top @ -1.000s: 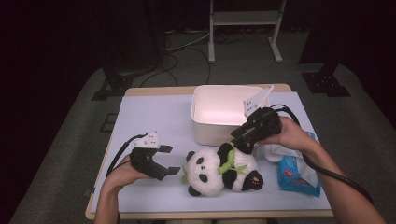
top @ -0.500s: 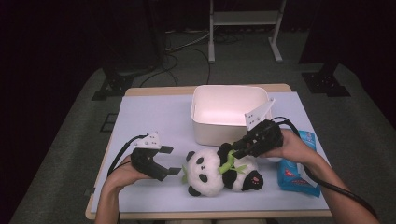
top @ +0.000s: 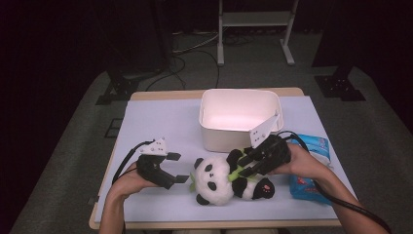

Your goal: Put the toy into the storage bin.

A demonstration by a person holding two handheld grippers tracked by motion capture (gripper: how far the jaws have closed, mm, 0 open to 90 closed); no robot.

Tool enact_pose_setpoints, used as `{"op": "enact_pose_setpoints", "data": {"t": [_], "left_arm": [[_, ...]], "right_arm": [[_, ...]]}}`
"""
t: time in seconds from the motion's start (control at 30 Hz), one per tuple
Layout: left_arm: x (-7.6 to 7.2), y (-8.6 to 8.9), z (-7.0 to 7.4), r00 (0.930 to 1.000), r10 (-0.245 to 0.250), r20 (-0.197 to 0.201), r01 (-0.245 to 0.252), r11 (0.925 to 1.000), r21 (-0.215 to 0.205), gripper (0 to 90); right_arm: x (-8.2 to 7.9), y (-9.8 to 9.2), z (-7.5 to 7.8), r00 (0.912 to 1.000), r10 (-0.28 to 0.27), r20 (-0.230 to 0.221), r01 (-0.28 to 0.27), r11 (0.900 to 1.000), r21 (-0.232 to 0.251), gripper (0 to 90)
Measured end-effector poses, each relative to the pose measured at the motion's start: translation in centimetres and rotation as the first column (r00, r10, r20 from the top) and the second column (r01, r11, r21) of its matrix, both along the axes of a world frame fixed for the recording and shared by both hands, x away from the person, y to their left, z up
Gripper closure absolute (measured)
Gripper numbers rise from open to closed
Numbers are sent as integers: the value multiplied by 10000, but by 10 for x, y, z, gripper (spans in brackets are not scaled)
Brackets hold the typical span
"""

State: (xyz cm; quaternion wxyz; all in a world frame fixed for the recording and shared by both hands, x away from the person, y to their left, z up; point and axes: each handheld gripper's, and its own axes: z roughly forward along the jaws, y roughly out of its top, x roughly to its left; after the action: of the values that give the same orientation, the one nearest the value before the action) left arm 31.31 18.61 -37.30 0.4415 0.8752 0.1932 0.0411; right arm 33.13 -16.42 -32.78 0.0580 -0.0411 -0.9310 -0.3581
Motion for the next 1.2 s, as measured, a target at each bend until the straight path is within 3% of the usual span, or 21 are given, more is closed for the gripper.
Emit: {"op": "enact_pose_setpoints", "data": {"t": [0.47, 0.83, 1.03, 1.2], "left_arm": [[0, 2, 0, 10000, 28, -57, -29, 10000, -63, 155], [1, 4, 0, 10000, 36, -59, -36, 10000, -59, 154], [0, 4, 0, 10000, 56, -69, -57, 9999, -128, 154], [0, 4, 0, 9999, 71, -106, -73, 9999, -146, 154]], "right_arm": [[0, 14, -7, 9994, 347, 38, -345, 9990, -280, 572], [0, 25, -16, 9984, 448, 344, -416, 9951, -899, 544], [1, 27, -16, 9974, 294, 665, -208, 9917, -1266, 572], [3, 27, -19, 9979, 73, 644, 13, 9913, -1319, 605]]}}
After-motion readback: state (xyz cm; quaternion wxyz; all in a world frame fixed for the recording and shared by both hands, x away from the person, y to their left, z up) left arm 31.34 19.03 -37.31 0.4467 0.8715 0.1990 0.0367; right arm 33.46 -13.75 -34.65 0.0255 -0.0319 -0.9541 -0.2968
